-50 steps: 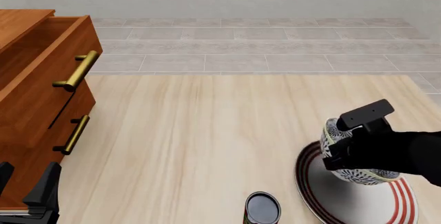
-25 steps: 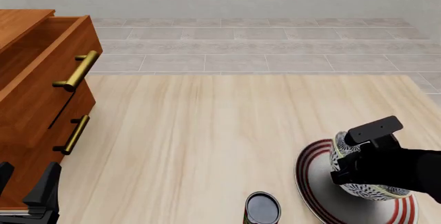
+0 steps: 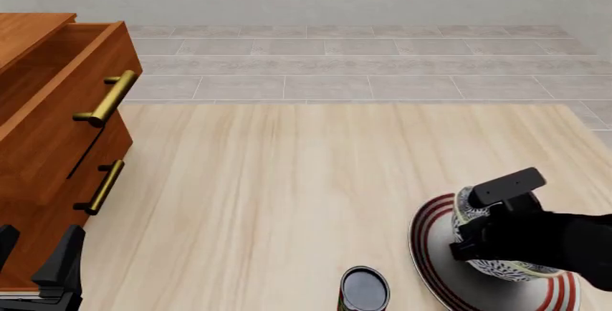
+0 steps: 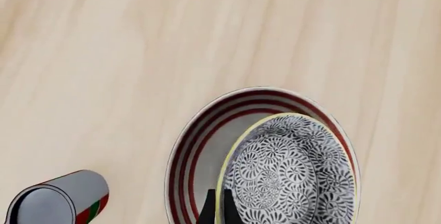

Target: Put the bowl on the plate.

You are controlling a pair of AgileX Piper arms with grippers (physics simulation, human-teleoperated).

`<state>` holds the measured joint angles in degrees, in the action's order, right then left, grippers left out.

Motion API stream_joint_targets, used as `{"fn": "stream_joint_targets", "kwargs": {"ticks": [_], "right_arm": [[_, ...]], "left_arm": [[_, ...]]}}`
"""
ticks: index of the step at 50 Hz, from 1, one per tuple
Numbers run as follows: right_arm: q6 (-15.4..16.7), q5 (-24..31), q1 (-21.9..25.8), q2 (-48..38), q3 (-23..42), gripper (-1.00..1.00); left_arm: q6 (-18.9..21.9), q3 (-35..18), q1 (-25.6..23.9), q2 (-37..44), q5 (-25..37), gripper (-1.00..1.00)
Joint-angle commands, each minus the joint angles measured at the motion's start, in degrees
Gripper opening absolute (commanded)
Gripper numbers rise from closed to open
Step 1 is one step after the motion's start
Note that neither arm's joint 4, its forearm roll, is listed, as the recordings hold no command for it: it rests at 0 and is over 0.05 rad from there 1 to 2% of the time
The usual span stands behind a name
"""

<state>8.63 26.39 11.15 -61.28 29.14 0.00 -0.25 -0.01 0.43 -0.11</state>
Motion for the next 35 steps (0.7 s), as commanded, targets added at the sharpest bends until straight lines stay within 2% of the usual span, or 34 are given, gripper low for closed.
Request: {"fn": "stream_joint_targets", "kwargs": {"ticks": [1,14,15,35], "right_arm": [[-1.80,-1.61,0.91,-1.93,-0.80,-1.00],[-1.80,-1.38,1.16,-1.81,-1.08,-1.00],[-1.78,-1.12,1.28,-1.87,-0.82,1.00],[-1.06,0.28,1.90,-2.50,1.40,1.00]], "left_arm": [[0.01,0.00,-0.01,0.00,0.00,1.00],[0.01,0.00,-0.01,0.00,0.00,1.00],[0.00,0.00,0.00,0.00,0.00,1.00],[0.01,0.00,-0.01,0.01,0.00,1.00]]}}
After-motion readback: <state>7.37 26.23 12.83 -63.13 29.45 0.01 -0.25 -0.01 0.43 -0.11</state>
